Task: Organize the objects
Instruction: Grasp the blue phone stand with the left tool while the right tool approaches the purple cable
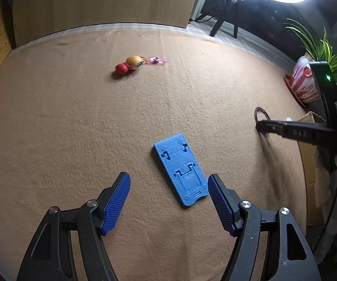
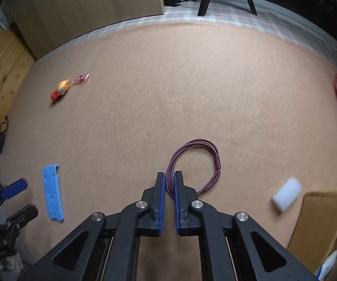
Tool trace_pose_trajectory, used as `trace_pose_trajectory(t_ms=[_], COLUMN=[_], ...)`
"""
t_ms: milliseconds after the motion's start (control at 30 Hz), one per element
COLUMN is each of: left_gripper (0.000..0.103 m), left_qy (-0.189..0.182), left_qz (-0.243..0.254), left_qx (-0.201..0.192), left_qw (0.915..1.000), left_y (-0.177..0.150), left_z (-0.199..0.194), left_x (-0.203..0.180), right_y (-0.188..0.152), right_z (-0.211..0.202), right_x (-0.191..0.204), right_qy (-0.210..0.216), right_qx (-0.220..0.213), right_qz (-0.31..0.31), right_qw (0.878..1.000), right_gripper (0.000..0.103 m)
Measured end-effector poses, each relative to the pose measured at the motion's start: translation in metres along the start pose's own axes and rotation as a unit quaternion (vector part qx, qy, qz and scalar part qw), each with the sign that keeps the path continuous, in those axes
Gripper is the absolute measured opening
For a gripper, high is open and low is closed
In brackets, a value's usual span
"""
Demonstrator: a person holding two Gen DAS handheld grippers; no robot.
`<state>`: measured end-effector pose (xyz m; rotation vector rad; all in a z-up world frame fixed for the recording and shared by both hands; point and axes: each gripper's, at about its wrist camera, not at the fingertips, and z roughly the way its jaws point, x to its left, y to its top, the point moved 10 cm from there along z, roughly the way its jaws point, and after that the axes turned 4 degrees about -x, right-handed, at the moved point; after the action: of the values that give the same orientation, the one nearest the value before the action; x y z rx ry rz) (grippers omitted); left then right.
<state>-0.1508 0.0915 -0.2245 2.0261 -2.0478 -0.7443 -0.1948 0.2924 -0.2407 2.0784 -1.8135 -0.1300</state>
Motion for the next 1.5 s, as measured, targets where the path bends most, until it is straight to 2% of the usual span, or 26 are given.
trace_pose_trajectory(t_ms=[333,467,733,900,1000,1200,1500], left_gripper=[0.073,0.075,0.074,0.053,0.046,0.044,0.04], left_qy=[0.01,0.02,0.034,0.047,0.042,0.035,0.028], left_qz=[0.003,0.003,0.032,0.045,0.044,0.046,0.043], left_qx=[0.006,0.013,0.017,0.012,0.011,0.009,0.01], left_qw=[0.9999,0.9997,0.9988,0.9978,0.9981,0.9983,0.9986], left_y=[0.006,0.01,0.011,0.012,0.01,0.005,-0.013], left_z=[0.016,0.027,0.043,0.042,0.039,0.035,0.018], left_x=[-0.007,-0.008,-0.022,-0.02,-0.014,-0.01,-0.008], right_y=[-0.043,-0.06,-0.072,-0.074,-0.075,-0.076,-0.082], right_z=[-0.012,-0.02,-0.027,-0.028,-0.029,-0.029,-0.035], right_x=[0.018,0.018,0.02,0.018,0.017,0.021,0.02], right_qy=[0.013,0.022,0.015,0.008,0.006,-0.021,-0.03], right_qx=[0.003,0.0,0.003,0.001,0.001,-0.002,-0.02], right_qz=[-0.006,0.01,0.004,-0.001,-0.006,-0.034,-0.013], right_qw=[1.0,1.0,1.0,1.0,1.0,0.999,0.999], right_gripper=[0.006,0.006,0.006,0.006,0.006,0.006,0.003])
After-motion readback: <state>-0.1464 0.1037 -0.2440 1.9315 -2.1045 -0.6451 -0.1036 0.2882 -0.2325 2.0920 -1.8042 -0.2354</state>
